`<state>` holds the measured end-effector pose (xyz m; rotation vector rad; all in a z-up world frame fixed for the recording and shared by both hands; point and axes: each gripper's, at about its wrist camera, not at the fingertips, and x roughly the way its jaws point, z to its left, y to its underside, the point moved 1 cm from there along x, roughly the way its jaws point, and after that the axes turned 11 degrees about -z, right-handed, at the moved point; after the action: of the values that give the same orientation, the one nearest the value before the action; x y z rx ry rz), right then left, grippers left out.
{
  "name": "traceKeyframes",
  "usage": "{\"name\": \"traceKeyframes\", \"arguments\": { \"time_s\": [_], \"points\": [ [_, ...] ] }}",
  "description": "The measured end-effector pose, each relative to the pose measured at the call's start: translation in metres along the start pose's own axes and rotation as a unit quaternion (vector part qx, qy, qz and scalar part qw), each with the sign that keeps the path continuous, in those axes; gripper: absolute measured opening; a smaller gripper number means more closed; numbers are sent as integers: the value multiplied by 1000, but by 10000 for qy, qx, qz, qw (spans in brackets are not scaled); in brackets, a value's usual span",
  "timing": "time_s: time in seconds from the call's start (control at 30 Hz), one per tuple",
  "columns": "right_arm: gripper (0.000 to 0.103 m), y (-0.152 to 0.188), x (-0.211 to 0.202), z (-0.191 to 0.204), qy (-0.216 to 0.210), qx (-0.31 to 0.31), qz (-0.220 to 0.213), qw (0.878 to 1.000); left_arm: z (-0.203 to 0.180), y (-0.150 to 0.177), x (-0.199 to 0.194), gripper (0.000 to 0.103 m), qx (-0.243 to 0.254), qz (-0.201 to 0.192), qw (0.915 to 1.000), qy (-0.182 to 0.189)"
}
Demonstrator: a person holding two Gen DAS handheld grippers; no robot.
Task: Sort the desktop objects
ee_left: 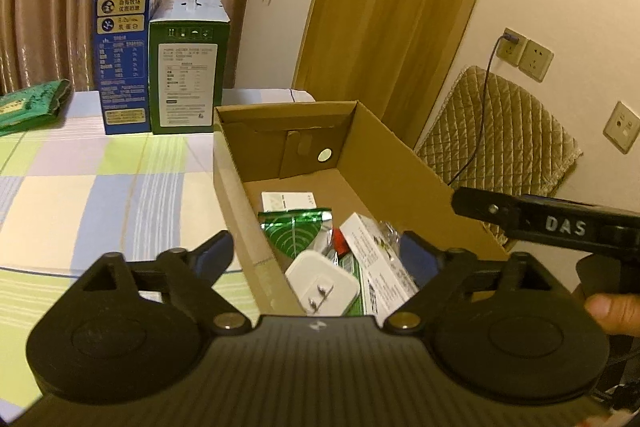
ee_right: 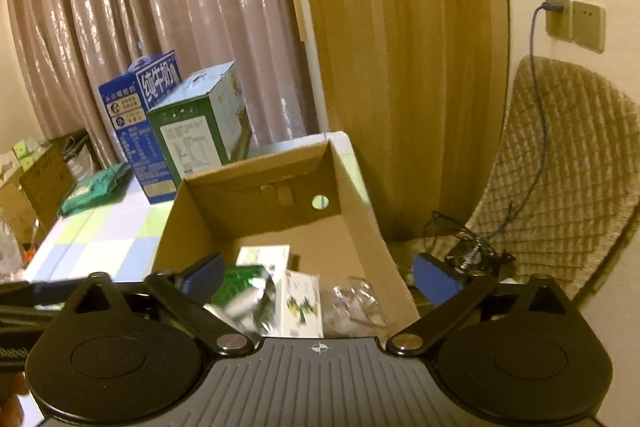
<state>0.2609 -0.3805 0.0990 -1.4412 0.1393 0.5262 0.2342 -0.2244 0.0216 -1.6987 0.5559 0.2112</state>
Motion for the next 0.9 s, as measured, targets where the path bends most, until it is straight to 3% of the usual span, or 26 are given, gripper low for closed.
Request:
{"name": "traceKeyframes", "arguments": {
  "time_s": [0.13,0.6,0.73,0.9],
  "points": [
    [101,8,-24,1,59,-168,96,9998,-5,4,-21,102,70,-16,9999,-83],
    [101,22,-108,15,293,-627,303,9971,-29,22,-90,102,71,16,9997,-254],
    [101,30,-132,22,280,-605,419,9969,-33,29,-107,102,-41,141,9998,-168],
    [101,42,-161,30,372,-535,489,9967,-40,36,-133,102,76,201,9992,-333]
  ]
}}
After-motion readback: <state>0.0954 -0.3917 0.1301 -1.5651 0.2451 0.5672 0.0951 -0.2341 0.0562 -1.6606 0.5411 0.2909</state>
